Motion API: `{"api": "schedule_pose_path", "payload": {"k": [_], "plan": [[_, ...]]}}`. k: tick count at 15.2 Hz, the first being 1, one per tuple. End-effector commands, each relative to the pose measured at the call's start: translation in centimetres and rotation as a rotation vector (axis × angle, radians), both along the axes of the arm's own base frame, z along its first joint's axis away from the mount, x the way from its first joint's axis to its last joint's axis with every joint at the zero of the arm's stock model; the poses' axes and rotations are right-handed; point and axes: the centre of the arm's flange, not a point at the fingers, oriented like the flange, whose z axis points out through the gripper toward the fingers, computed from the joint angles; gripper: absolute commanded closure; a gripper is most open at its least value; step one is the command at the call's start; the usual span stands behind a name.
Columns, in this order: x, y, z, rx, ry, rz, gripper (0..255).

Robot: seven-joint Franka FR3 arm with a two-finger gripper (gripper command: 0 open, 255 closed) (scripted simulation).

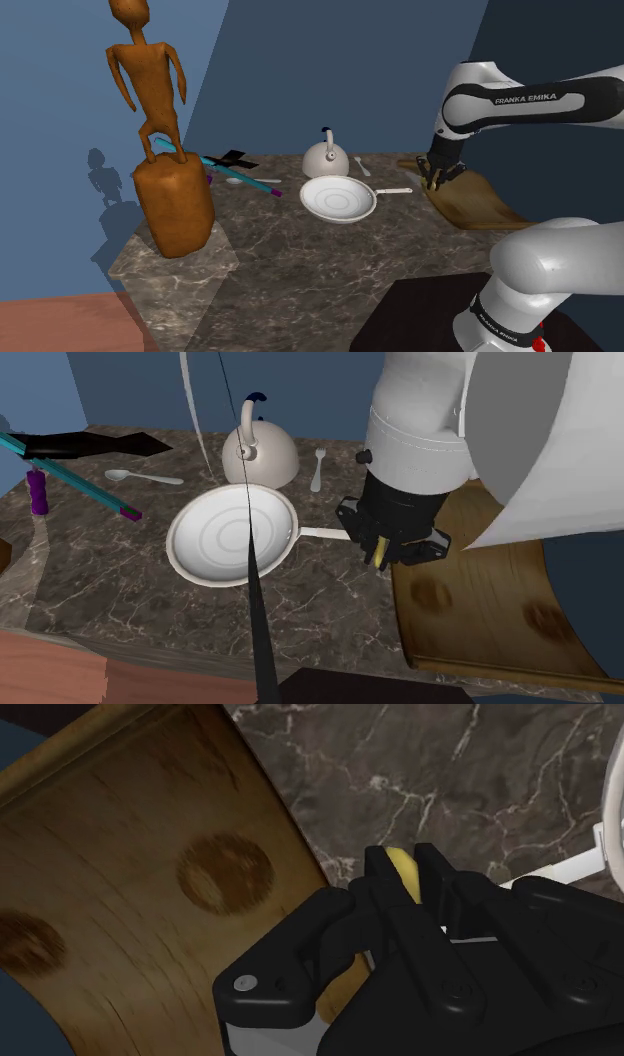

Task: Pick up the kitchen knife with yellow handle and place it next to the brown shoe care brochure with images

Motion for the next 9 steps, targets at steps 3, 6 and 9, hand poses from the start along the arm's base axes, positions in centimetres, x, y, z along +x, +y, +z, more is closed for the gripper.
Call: {"api": "schedule_pose_path", "payload": {"k": [3, 6, 9], "plan": [[0.0, 0.1, 2.3, 0.0, 0.0, -0.001, 255], [0.0, 0.1, 3.8, 0.0, 0.0, -0.001, 255], [0.0, 0.1, 5.4, 0.0, 0.0, -0.001, 255]]}}
